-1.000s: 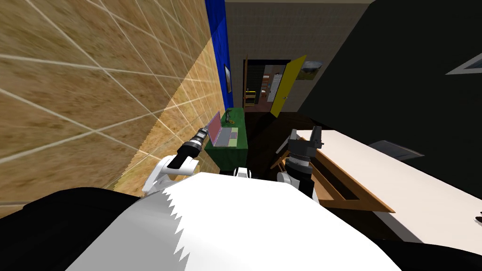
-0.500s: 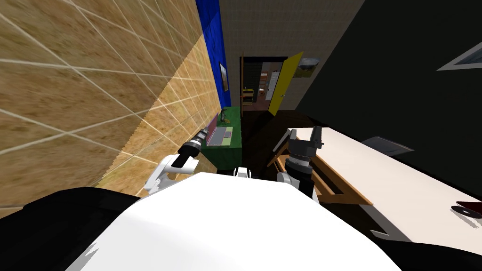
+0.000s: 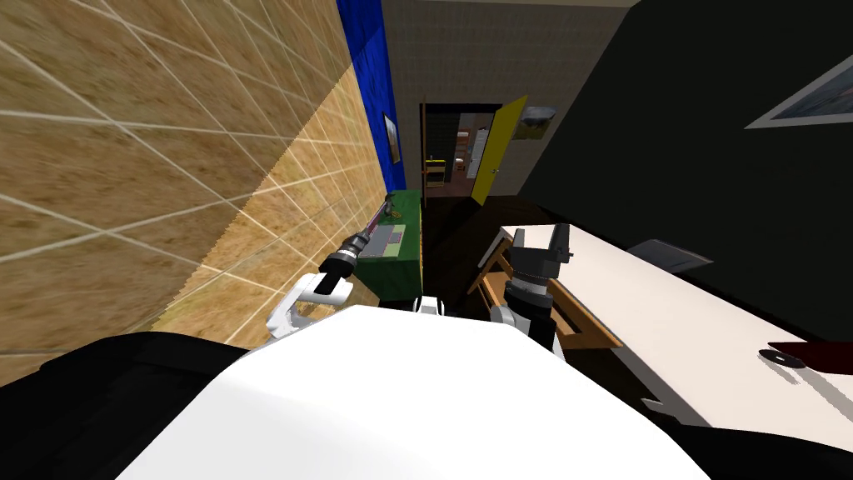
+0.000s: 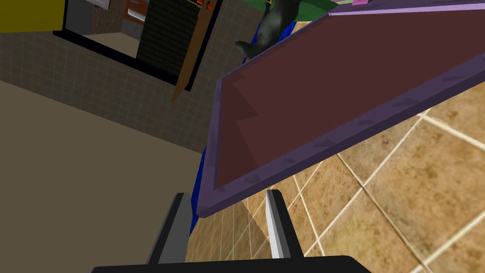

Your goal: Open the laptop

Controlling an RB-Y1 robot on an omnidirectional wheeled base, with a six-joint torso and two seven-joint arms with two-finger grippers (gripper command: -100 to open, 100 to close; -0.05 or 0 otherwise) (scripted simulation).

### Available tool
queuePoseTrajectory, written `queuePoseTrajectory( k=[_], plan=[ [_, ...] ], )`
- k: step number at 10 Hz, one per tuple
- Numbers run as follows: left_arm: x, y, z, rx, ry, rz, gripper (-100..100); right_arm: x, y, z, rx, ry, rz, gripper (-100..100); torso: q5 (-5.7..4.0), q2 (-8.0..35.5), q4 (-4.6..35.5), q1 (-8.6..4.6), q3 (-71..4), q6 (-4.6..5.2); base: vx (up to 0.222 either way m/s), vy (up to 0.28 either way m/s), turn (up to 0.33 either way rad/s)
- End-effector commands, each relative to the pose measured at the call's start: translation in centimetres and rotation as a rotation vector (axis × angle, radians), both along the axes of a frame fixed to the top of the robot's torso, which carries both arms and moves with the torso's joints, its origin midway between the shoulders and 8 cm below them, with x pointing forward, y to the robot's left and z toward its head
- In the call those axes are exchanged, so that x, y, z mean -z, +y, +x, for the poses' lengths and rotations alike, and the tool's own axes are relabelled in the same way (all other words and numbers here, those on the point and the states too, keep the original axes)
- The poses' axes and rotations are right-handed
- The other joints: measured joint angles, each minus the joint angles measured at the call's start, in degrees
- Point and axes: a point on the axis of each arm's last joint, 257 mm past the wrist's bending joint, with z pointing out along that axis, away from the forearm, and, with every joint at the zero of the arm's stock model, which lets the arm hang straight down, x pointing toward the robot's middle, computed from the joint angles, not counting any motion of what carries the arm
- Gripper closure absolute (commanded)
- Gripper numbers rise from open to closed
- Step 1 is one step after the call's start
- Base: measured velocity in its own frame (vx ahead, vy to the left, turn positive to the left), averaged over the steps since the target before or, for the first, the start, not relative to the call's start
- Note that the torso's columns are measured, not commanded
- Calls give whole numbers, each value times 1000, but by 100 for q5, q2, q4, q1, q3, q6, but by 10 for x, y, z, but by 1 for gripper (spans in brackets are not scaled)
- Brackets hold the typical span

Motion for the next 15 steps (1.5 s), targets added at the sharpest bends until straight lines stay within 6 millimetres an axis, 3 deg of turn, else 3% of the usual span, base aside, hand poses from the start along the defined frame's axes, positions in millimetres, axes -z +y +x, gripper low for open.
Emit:
queuePoseTrajectory(
  k=[1,2,3,4,6,7,10,11,12,14,15],
  plan=[
    [18,14,5,-12,35,117,100,0,0,0,0,0,0,0,2,12,2,3,8,0,-38,-119,-34],
    [24,18,7,-13,44,161,100,0,0,0,0,0,0,0,-1,9,7,3,6,2,-16,-121,-30],
    [18,14,7,-9,33,132,100,0,0,0,0,0,0,0,-6,5,11,-3,2,3,-7,-55,-4],
    [10,25,20,-31,-1,167,100,0,0,0,0,0,0,0,-13,15,22,2,6,5,-115,-23,-181],
    [26,39,25,-58,31,193,100,0,0,0,0,0,0,0,-23,57,41,-21,33,10,-84,-8,-77],
    [5,43,38,-69,-27,215,100,0,0,0,0,0,0,0,-20,37,30,-22,22,-2,-125,-8,-180],
    [31,62,41,-104,28,244,100,0,0,0,0,0,0,0,-18,28,23,-26,18,-4,-54,-9,-27],
    [13,67,54,-115,-21,263,100,0,0,0,0,0,0,0,-11,4,13,-11,2,2,-92,-32,-207],
    [20,75,57,-133,-4,292,100,0,0,0,0,0,0,0,-15,12,16,-25,3,31,-108,-20,-126],
    [37,84,57,-146,30,292,100,0,0,0,0,0,0,0,-8,11,11,-7,8,-7,-27,-4,0],
    [18,88,70,-157,-18,311,100,0,0,0,0,0,0,0,4,4,2,18,3,-20,-90,-18,-167]
  ],
)
